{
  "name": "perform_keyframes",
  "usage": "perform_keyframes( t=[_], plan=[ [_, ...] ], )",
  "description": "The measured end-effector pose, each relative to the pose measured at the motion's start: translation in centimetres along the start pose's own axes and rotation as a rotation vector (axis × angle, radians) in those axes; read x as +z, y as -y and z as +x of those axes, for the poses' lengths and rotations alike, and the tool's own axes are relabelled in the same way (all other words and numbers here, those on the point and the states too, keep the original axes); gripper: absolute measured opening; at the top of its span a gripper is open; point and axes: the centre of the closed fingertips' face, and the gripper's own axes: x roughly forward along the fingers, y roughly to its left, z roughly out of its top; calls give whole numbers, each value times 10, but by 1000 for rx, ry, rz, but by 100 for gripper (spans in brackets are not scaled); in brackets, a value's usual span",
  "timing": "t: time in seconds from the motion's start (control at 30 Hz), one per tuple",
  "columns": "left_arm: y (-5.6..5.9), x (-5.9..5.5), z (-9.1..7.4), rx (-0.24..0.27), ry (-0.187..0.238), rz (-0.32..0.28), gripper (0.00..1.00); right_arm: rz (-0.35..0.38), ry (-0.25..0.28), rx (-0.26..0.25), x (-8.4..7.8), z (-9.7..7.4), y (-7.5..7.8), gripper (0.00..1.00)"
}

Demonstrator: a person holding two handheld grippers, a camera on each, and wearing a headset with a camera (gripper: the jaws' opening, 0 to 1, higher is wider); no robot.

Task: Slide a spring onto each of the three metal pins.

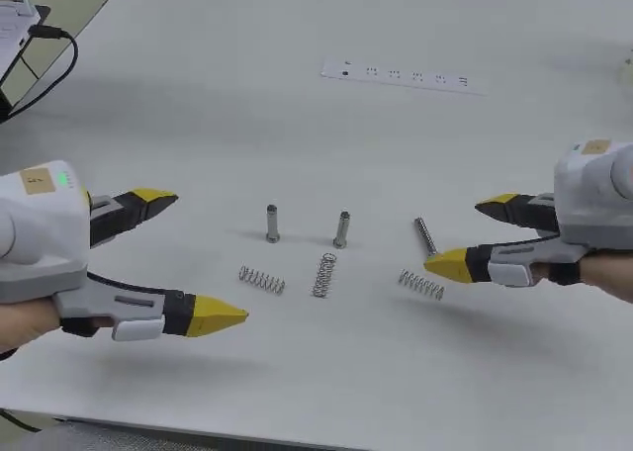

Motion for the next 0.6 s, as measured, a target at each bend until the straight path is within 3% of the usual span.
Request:
perform_keyframes(
  t=[0.33,0.6],
  plan=[
    [-1,-2,2,0,-6,-2,98,70,-35,-5,4,15,13,55],
    [-2,-4,3,1,-12,-7,98,86,-114,-13,-1,31,20,43]
  ],
)
